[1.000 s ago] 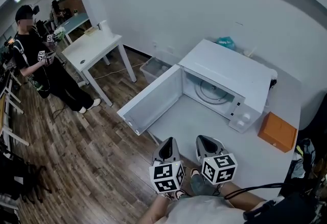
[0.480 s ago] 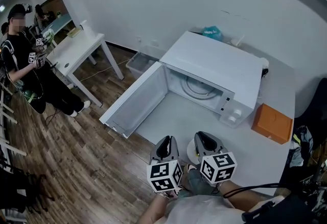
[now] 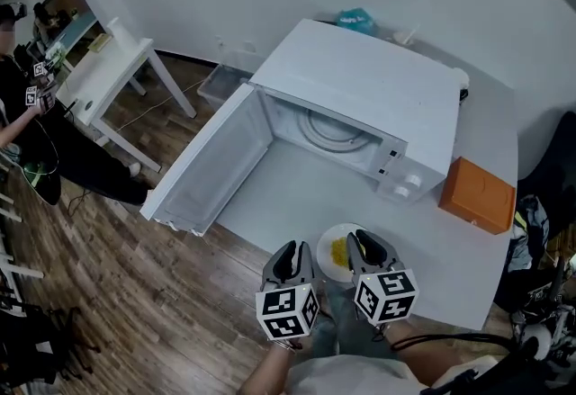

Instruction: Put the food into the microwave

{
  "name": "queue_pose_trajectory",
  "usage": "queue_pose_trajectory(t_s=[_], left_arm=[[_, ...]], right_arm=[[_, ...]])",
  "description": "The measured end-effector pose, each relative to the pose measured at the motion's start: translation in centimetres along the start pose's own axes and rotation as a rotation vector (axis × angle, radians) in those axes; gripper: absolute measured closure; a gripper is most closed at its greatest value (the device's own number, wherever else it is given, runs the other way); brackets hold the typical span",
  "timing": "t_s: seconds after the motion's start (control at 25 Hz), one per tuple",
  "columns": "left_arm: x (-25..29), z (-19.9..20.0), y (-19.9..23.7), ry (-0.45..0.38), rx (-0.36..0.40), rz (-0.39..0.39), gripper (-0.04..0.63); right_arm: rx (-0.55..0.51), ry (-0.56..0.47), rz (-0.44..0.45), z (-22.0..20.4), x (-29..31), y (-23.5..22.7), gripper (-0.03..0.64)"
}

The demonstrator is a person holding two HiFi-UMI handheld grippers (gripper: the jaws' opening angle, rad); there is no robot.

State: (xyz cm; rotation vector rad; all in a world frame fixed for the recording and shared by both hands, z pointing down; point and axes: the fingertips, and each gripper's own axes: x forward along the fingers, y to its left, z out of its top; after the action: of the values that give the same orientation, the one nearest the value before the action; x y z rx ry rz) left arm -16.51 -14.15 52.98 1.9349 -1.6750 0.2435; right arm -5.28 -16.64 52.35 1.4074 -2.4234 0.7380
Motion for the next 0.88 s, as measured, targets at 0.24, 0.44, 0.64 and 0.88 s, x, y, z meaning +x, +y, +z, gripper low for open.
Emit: queue_pose_trajectory(t_s=[0.24, 0.44, 0.64, 0.88], left_arm=[[1.9, -4.3, -0.6, 0.083, -0.012, -0.015, 0.523], [2.7, -7.3, -0.7, 0.138, -0.024, -0.015, 0.523], [3.3, -9.8, -0.7, 0.184, -0.025, -0.009, 0.523], [3.9, -11.3, -0.6, 0.213, -0.034, 0.001, 0.523]], right_arm=[[0.029, 0.061, -0.083, -3.8, -0.4, -3.9, 0.565], [0.062, 0.091, -0.130, -6.4, -1.0, -6.1, 0.565], [0.088, 0.112, -0.164, -8.4, -1.1, -7.7, 0.565], [0.107, 0.133, -0.189, -9.8, -0.9, -9.0, 0.565]])
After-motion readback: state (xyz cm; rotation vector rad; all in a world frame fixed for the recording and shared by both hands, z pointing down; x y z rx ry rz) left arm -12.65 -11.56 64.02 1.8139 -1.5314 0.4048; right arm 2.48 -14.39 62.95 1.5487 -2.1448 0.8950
